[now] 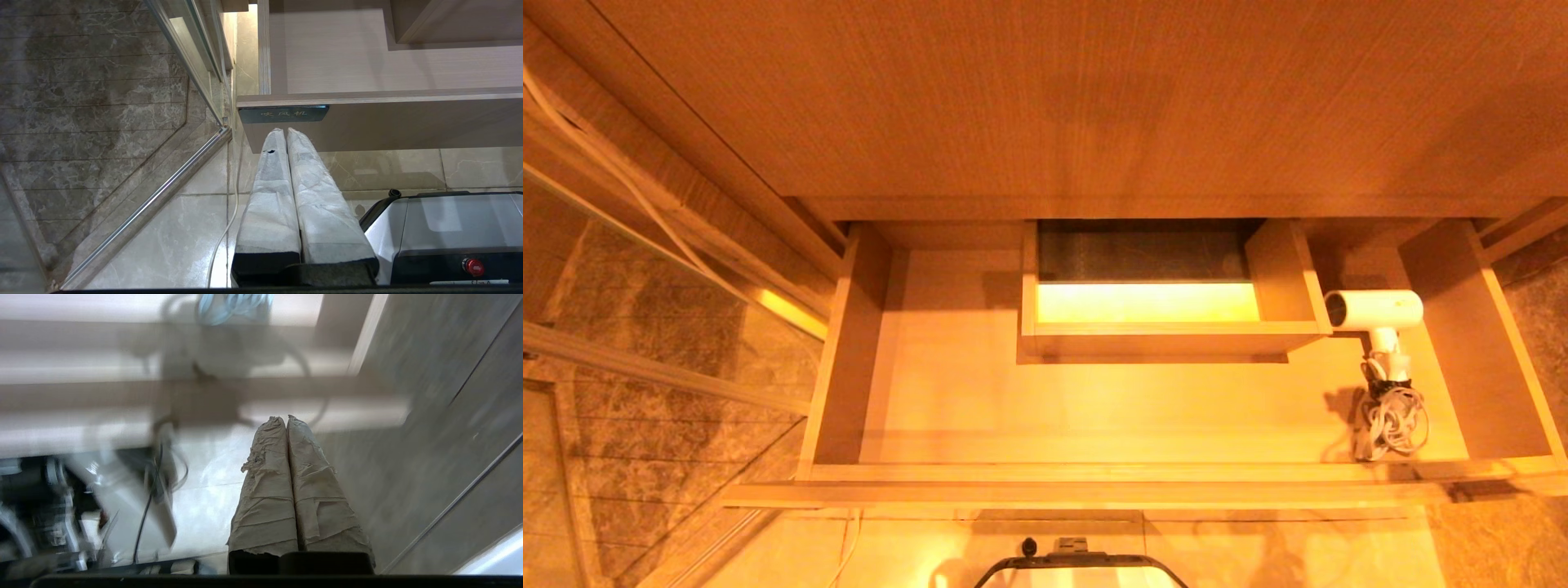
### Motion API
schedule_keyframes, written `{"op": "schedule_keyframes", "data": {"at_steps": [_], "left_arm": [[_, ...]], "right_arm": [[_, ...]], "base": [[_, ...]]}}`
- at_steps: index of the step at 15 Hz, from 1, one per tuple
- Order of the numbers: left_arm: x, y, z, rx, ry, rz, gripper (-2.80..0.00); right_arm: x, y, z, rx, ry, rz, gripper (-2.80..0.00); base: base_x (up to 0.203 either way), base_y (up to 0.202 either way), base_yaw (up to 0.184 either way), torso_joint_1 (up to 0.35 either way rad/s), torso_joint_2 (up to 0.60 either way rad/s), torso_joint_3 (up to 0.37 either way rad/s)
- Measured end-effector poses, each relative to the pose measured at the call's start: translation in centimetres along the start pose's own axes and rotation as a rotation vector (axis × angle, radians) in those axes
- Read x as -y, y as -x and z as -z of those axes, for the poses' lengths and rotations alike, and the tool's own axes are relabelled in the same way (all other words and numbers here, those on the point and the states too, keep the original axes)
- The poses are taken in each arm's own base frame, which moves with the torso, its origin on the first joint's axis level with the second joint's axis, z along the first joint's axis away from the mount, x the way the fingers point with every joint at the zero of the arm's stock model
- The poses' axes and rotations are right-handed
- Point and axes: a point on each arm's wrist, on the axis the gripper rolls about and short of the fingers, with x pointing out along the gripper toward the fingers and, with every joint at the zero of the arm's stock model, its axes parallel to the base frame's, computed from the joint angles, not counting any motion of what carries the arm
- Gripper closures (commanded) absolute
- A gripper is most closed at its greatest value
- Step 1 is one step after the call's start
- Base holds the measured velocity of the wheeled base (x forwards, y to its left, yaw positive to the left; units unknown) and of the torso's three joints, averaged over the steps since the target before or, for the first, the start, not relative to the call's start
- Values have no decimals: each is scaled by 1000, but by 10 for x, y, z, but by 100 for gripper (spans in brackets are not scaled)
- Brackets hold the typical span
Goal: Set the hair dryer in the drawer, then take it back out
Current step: Close the drawer
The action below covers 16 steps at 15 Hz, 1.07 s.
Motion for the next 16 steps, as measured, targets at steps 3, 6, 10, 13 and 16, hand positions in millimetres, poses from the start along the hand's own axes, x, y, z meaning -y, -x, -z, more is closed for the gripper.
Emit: {"op": "schedule_keyframes", "data": {"at_steps": [3, 6, 10, 13, 16], "left_arm": [[0, 0, 0, 0, 0, 0, 0], [0, 0, 0, 0, 0, 0, 0], [0, 0, 0, 0, 0, 0, 0], [0, 0, 0, 0, 0, 0, 0], [0, 0, 0, 0, 0, 0, 0]], "right_arm": [[-14, -7, 41, -105, -17, -30, 0], [-21, -27, 61, -170, -25, -55, 0], [-21, -76, 59, -203, -27, -70, 0], [-19, -112, 55, -266, -25, -97, 0], [-21, -133, 57, -334, -20, -127, 0]], "base": [[0, 0, 0, 0, 0, 0], [0, 0, 0, 0, 0, 0], [0, 0, 0, 0, 0, 0], [0, 0, 0, 0, 0, 0], [0, 0, 0, 0, 0, 0]]}}
